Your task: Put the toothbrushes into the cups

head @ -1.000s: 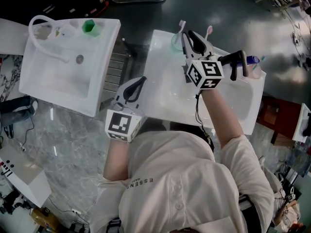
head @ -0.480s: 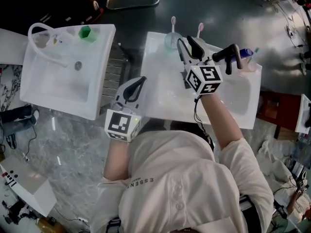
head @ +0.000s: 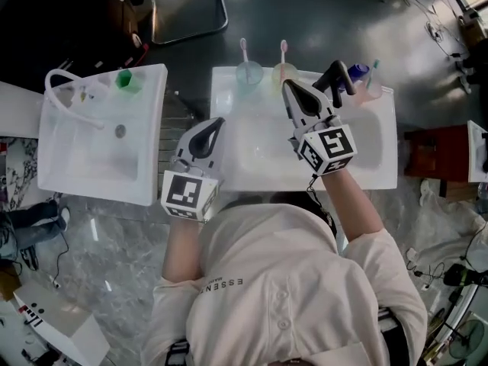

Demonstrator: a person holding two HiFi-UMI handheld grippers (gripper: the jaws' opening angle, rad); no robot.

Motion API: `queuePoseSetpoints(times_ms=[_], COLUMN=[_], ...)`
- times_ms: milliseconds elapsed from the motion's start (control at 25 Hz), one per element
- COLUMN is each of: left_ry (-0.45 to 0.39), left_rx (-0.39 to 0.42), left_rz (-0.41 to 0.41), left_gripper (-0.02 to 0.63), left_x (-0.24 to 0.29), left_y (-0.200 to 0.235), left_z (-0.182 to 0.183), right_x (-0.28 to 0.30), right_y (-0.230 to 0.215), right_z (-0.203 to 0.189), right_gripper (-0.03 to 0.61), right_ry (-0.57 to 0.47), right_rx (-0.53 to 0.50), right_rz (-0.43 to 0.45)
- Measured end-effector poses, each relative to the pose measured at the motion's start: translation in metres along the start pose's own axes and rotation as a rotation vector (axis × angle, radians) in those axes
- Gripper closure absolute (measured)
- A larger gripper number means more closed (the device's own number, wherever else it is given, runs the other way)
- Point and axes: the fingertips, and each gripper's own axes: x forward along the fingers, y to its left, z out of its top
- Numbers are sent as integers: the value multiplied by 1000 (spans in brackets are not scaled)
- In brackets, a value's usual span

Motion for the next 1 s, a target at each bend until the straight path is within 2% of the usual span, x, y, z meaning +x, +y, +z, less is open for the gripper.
queuePoseSetpoints(times_ms=[120,240,480,800,1000], left_ry=[-13,-37,-67,-41,-41], left_rx=[22,1,22,63,63], left_rz=[-35,-71,-122,-154,-149], left_gripper=[612,612,612,612,612], left_x=[9,15,22,19,12], left_y=[-12,-22,-41,-65,-74], left_z=[11,21,41,43,44], right_x=[-24,-46,-89,-129,-142], right_y=[-5,-8,-10,-12,-8], right_z=[5,8,12,11,8], right_gripper=[563,563,563,565,565], right_ry=[-9,-12,-32,-26,-19], right_rx=[-29,-58,-56,-29,-16], right_rz=[-25,-36,-77,-127,-118])
